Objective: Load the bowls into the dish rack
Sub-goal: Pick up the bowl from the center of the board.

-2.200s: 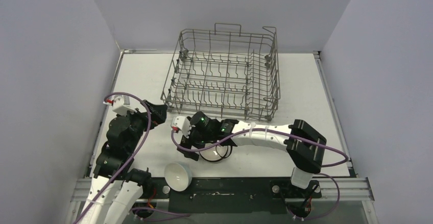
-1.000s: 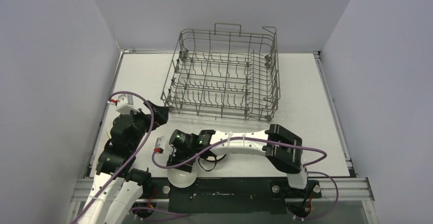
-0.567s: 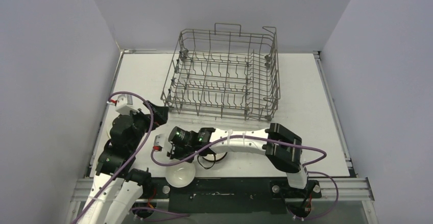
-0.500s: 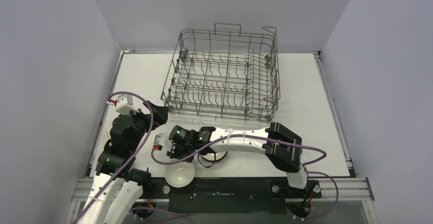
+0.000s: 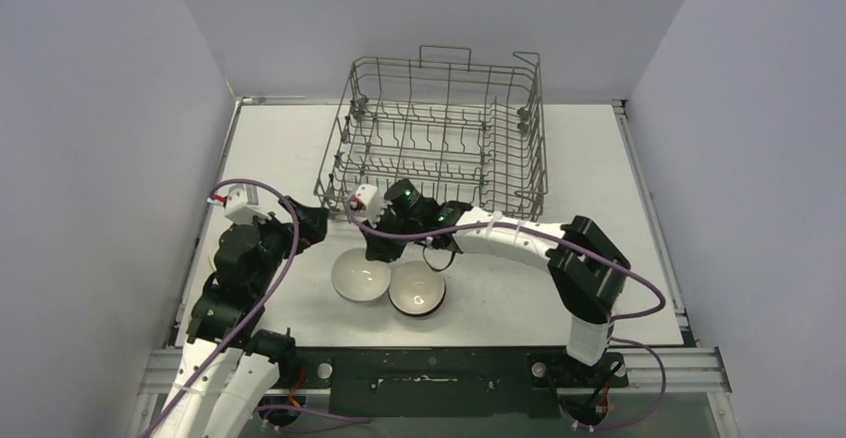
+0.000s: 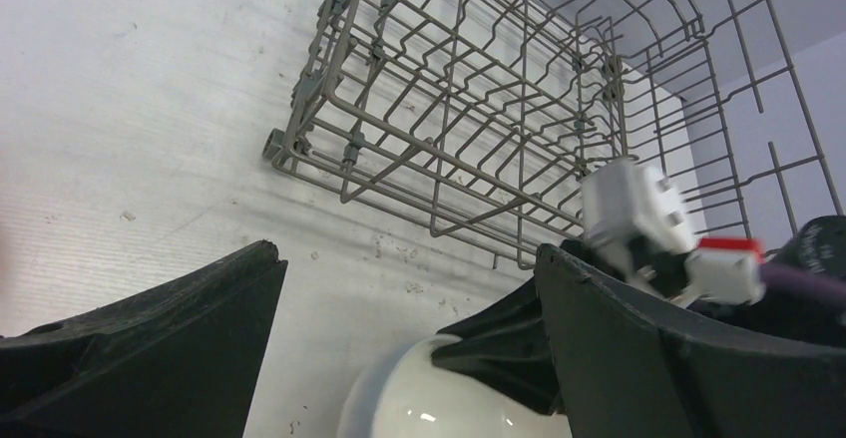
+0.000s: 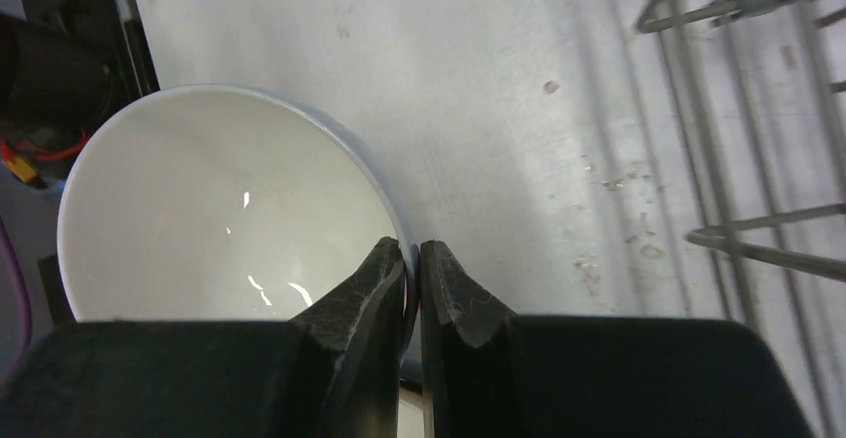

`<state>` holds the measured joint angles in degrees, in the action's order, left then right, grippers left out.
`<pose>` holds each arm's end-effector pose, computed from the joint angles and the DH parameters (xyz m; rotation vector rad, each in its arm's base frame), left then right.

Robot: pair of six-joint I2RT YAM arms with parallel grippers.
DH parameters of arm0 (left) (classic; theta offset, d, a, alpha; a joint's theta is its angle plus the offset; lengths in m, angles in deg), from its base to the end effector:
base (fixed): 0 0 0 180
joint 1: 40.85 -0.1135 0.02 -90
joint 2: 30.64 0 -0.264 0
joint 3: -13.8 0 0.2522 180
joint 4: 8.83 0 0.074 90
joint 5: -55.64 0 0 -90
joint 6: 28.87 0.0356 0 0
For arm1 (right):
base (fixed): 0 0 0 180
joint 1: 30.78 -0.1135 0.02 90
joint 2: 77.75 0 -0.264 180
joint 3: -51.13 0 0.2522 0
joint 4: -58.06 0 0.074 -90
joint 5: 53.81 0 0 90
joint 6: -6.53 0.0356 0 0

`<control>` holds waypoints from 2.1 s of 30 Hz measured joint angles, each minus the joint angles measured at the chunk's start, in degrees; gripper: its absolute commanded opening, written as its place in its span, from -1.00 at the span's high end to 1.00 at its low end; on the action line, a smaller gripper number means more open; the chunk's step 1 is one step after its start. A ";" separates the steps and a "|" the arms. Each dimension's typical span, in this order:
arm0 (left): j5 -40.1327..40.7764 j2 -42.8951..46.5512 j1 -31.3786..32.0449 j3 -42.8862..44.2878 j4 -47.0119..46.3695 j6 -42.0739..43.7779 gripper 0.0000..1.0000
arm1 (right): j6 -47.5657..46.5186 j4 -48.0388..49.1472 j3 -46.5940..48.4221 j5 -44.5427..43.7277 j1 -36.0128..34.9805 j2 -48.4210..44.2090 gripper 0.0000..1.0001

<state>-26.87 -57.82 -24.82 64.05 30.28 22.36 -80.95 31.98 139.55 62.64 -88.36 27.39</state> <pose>0.1188 -0.0293 0.3027 -0.4618 1.8261 -0.5426 0.2054 0.3531 0.2238 -1.3561 2.0573 1.0349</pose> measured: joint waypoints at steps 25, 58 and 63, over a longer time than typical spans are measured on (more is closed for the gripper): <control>-28.13 -10.75 0.00 -4.17 -21.20 -10.54 -1.00 | 8.63 8.15 -3.32 -2.27 14.71 -15.45 0.89; -32.09 -22.05 5.42 -9.14 -38.97 -22.58 -0.28 | 6.97 3.63 -1.77 -3.67 15.23 -16.92 0.89; -31.89 -22.01 5.57 -9.14 -39.85 -22.43 -0.69 | 7.43 3.61 -1.77 -4.20 15.21 -16.92 0.89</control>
<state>-58.76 -79.83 -19.25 54.91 -9.57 -0.06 -73.52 35.58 137.78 58.45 -73.15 10.47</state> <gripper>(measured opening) 0.767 0.097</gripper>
